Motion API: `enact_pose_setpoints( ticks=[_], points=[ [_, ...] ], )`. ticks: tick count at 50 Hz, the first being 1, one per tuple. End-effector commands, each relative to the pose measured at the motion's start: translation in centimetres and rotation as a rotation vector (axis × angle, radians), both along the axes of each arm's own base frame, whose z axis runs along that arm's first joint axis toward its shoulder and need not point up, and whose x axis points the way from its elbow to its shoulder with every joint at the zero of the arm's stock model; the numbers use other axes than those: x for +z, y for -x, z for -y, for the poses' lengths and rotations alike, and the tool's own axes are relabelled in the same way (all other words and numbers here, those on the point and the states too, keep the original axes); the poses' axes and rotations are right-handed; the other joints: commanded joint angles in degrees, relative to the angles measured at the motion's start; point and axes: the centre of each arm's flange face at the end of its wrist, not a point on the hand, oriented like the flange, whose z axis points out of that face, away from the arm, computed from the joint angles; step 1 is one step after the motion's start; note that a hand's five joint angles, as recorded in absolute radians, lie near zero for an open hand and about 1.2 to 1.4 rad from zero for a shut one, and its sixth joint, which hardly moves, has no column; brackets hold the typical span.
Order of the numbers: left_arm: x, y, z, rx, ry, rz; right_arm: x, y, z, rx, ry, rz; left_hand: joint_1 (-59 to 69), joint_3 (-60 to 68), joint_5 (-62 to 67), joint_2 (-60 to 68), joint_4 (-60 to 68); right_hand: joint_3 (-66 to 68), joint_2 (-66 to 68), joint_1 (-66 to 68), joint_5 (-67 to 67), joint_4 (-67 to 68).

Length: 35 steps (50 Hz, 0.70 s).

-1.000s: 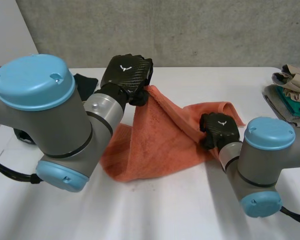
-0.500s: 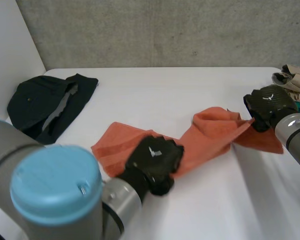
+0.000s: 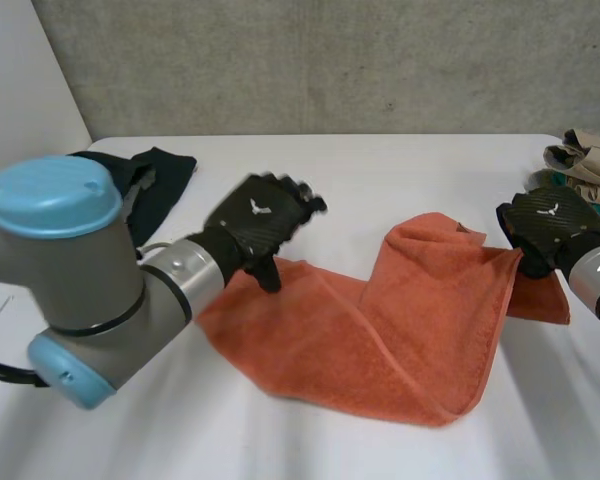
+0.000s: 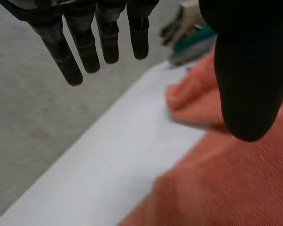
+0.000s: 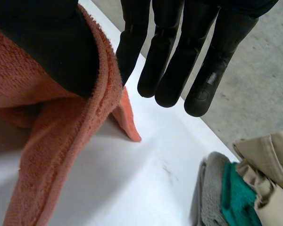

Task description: Fold the laundry.

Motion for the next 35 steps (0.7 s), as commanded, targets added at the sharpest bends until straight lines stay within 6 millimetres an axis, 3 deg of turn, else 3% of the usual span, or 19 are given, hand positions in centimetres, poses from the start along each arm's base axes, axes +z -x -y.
enact_pose_setpoints(
  ticks=[1, 10, 18, 35],
  points=[
    [-4.2, 1.5, 1.7, -0.086, -0.021, 0.126, -0.2, -0.1, -0.8, 0.039, -0.024, 0.005, 11.27, 11.6, 11.27, 11.29, 11.46, 12.16, 12.5, 23.09, 13.5, 11.94],
    [-7.4, 2.9, 3.9, -0.096, -0.01, 0.167, -1.3, 0.0, -1.7, 0.049, -0.061, -0.018, 12.28, 12.6, 12.28, 12.3, 12.47, 12.16, 12.5, 23.09, 13.5, 11.94],
    [-8.4, 3.5, 4.5, -0.104, 0.003, 0.184, -1.8, 0.0, -2.0, 0.051, -0.081, -0.02, 22.21, 22.53, 22.2, 22.22, 22.4, 12.16, 12.5, 23.09, 13.5, 11.94],
    [-9.8, 3.6, 4.8, -0.108, -0.035, 0.207, -2.0, 0.3, -1.9, 0.044, -0.085, -0.019, 14.63, 14.96, 14.63, 14.65, 14.83, 12.16, 12.5, 23.09, 13.5, 11.94]
  ],
)
